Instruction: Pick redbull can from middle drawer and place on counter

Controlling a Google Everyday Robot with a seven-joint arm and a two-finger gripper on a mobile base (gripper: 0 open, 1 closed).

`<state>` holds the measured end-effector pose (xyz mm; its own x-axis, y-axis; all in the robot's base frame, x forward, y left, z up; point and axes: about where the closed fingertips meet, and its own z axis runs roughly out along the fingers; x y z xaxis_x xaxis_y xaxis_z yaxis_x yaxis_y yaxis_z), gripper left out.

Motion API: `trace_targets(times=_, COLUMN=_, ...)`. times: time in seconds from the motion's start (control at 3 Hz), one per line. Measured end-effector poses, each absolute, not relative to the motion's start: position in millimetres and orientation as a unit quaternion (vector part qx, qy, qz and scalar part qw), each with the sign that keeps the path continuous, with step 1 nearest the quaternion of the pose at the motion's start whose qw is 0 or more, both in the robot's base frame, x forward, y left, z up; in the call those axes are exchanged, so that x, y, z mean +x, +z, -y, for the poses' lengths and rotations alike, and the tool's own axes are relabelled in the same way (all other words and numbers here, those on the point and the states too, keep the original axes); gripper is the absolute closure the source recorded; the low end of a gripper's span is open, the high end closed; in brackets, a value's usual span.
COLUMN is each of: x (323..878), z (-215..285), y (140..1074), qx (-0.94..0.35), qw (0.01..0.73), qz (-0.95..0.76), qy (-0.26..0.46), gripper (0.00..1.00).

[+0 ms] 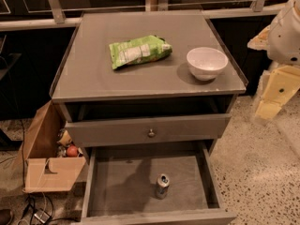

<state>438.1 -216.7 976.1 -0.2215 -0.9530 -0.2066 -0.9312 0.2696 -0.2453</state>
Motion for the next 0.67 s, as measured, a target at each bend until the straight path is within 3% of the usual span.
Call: trace_targets(times=0.67, x=432, z=210, y=965, qx=-0.608, qw=0.167, qz=-0.776, qy=-0.022, gripper=0.0)
